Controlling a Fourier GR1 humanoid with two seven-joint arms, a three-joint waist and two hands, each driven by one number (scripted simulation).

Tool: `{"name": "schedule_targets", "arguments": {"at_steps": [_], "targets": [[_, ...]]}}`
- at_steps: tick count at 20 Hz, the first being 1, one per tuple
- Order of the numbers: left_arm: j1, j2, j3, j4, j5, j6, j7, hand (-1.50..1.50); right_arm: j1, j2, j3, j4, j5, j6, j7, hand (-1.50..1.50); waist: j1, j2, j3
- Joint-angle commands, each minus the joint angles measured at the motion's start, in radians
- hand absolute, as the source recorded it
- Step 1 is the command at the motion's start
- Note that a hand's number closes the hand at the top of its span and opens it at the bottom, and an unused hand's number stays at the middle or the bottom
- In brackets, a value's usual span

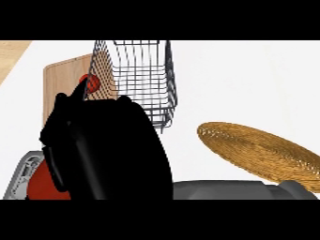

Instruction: Pick the bell pepper from the placemat and place it in the basket

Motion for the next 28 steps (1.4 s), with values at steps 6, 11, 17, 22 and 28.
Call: {"name": "schedule_targets", "arguments": {"at_steps": [6,11,17,22,28], "targets": [[0.014,0.013,0.035,0.009,0.005,0.02,-0.015,0.0,-0.465,0.004,-0.143,0.373,-0.051,0.175,0.204,1.5,-0.041,0.004,0.0],[0.042,0.005,0.026,-0.055,0.015,0.017,0.022,0.0,-0.572,-0.024,-0.187,0.567,-0.083,0.307,0.187,1.5,-0.052,0.002,0.005],[0.054,-0.001,0.027,-0.038,-0.003,0.037,-0.015,0.0,-0.629,-0.062,-0.243,0.794,-0.076,0.32,0.037,1.5,-0.067,0.019,0.005],[0.055,0.013,0.034,-0.077,0.019,0.008,0.034,0.0,-0.558,-0.107,-0.274,0.794,-0.059,0.329,-0.133,1.5,-0.077,0.015,0.007],[0.101,0.01,0.029,-0.121,0.016,0.007,0.017,0.0,-0.453,-0.072,-0.298,0.775,-0.034,0.303,-0.22,1.5,-0.078,0.014,0.008]]}}
